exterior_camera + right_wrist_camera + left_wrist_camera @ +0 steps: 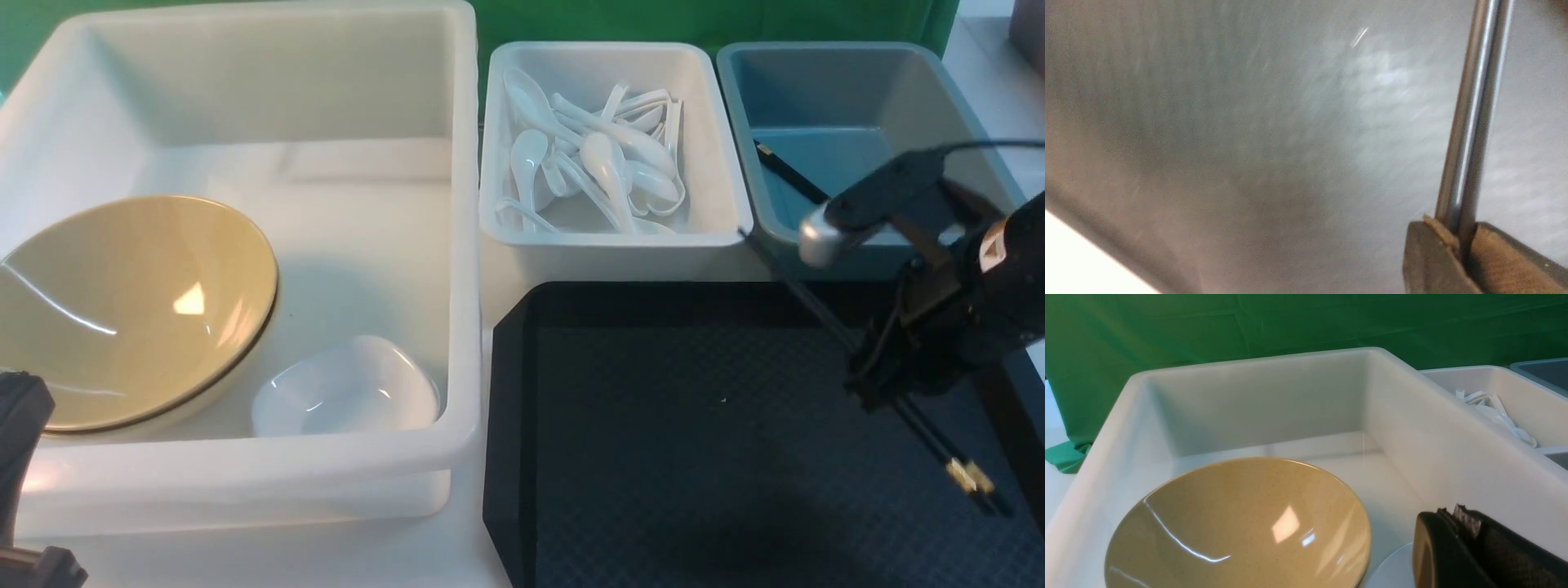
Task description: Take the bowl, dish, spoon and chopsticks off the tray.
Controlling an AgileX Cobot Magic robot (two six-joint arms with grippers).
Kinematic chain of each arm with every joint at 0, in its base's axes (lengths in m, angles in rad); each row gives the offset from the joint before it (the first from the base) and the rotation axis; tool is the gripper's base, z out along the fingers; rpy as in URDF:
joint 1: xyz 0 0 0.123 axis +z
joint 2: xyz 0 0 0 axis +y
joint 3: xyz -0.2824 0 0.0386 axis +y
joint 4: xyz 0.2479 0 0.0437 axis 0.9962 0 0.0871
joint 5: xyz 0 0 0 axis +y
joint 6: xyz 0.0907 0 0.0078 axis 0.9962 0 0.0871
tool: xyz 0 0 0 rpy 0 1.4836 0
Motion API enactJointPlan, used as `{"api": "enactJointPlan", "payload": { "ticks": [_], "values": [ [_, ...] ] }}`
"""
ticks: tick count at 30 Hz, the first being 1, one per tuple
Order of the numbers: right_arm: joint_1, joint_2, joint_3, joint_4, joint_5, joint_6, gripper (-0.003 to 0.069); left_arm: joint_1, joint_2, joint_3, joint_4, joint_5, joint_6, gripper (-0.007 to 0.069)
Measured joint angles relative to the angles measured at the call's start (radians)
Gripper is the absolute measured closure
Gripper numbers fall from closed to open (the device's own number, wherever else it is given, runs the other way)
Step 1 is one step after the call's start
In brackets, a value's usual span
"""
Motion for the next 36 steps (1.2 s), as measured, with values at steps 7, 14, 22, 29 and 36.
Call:
{"api": "enactJointPlan", "payload": {
  "ticks": [7,14,22,29,36],
  "values": [
    [-0.117,0.087,-0.168,-0.135,-0.582,0.143,0.0526,0.000,0.000,0.000,0.000,0.000,0.000,0.0630],
    [-0.224,0.422,-0.357,-0.140,-0.676,0.256,0.0526,0.000,0.000,0.000,0.000,0.000,0.000,0.0630],
    [-0.244,0.602,-0.448,-0.140,-0.551,0.332,0.0446,0.000,0.000,0.000,0.000,0.000,-0.001,0.0630],
    [-0.246,0.493,-0.454,-0.140,-0.406,0.353,0.0323,0.000,0.000,0.000,0.000,0.000,-0.005,0.0630],
    [-0.213,0.086,-0.332,-0.140,-0.485,0.293,0.0476,0.000,0.000,0.000,0.000,0.000,-0.005,0.0630]
  ]
}}
